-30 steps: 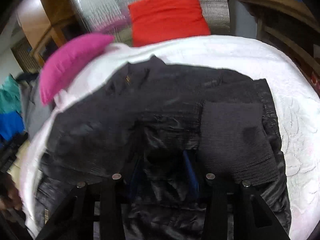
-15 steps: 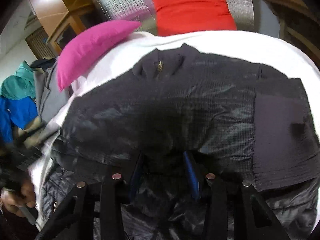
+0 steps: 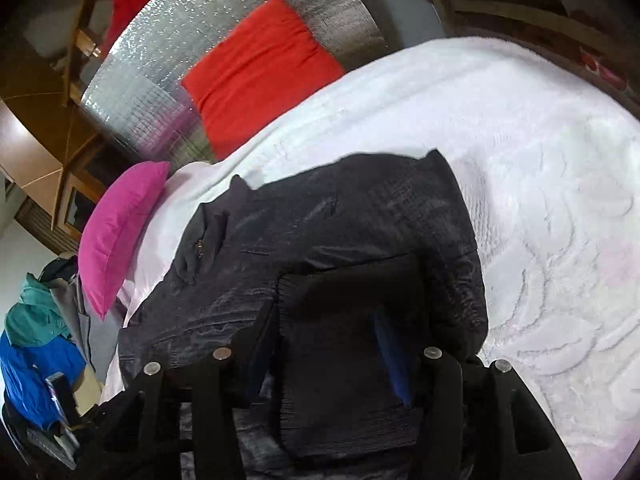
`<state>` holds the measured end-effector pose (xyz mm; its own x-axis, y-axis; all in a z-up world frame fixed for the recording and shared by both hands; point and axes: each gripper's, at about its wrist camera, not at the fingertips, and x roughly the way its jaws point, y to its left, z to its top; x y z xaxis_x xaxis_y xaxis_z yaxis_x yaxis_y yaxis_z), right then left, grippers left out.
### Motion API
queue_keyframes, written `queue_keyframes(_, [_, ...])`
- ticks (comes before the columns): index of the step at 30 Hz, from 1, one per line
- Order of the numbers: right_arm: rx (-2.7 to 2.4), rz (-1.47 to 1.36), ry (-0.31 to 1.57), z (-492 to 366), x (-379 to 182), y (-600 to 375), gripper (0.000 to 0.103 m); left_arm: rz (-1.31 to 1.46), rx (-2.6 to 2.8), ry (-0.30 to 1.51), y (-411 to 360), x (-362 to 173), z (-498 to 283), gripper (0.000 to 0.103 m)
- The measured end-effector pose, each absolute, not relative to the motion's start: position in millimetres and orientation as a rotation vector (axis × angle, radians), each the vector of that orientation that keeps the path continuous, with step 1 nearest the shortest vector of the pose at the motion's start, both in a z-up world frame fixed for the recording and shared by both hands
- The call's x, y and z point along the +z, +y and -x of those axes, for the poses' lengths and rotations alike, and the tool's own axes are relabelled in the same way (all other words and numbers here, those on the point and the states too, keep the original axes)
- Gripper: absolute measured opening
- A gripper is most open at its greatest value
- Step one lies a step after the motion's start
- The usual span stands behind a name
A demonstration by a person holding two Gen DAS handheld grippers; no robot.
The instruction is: Fold large clothes
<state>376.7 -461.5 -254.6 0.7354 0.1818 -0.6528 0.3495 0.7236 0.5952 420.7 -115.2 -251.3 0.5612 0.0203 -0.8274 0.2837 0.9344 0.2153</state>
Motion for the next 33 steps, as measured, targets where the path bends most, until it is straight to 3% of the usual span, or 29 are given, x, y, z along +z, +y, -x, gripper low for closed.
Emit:
queue_keyframes(5, [-0.087,-0.714,0.724,-348.9,-231.1,-461.8,0.054,-0.279,-0.202,0.926,-104.2,-229.1,-406.0,0.077])
queue_keyframes(9, [-0.146,-0.65,0.81,-332.6,-230.5,-467.8,0.057,-0.31,-0.207,0.966,-102.7,-236.8,-403.0,0.077])
queue_keyframes(12, [-0.201,-0.603,0.819,-317.5,-230.1,-474.8,0.065,-0.312,-0.2,0.945,-93.0,-232.2,-399.1,0.077])
queue_keyframes(14, [-0.197,-0.641,0.797,-310.4,-233.9,-487.2,0.077,-0.26,-0.195,0.904,-76.0,-218.9,-395.8,0.077])
queue_keyframes(17, [-0.172,-0.725,0.817,-312.7,-248.9,-498.0,0.077,-0.165,-0.156,0.876,-46.4,-206.8,-401.5,0.081])
queue_keyframes(24, [-0.057,-0.772,0.886,-340.2,-284.5,-480.2,0.078,0.152,-0.24,1.087,-1.1,-246.8,-440.5,0.082])
queue_keyframes(26, [-0.048,-0.742,0.868,-341.5,-281.3,-472.3,0.067,0.208,-0.3,1.112,-2.8,-256.4,-443.3,0.079])
queue_keyframes(27, [-0.057,-0.716,0.854,-341.4,-276.4,-470.2,0.061,0.233,-0.334,1.117,-5.1,-258.3,-443.2,0.058])
queue_keyframes(28, [-0.061,-0.697,0.834,-340.5,-270.3,-468.9,0.05,0.252,-0.364,1.125,-7.9,-259.1,-444.1,0.048])
queue_keyframes(29, [-0.061,-0.687,0.815,-338.7,-264.8,-468.4,0.045,0.246,-0.357,1.119,-10.6,-257.6,-443.8,0.047])
queue_keyframes(32, [-0.061,-0.694,0.808,-338.1,-263.2,-468.3,0.044,0.209,-0.344,1.113,-16.1,-255.0,-444.7,0.047])
queue_keyframes(33, [-0.068,-0.699,0.837,-340.3,-269.2,-468.7,0.048,0.218,-0.34,1.127,-15.8,-255.3,-447.5,0.053])
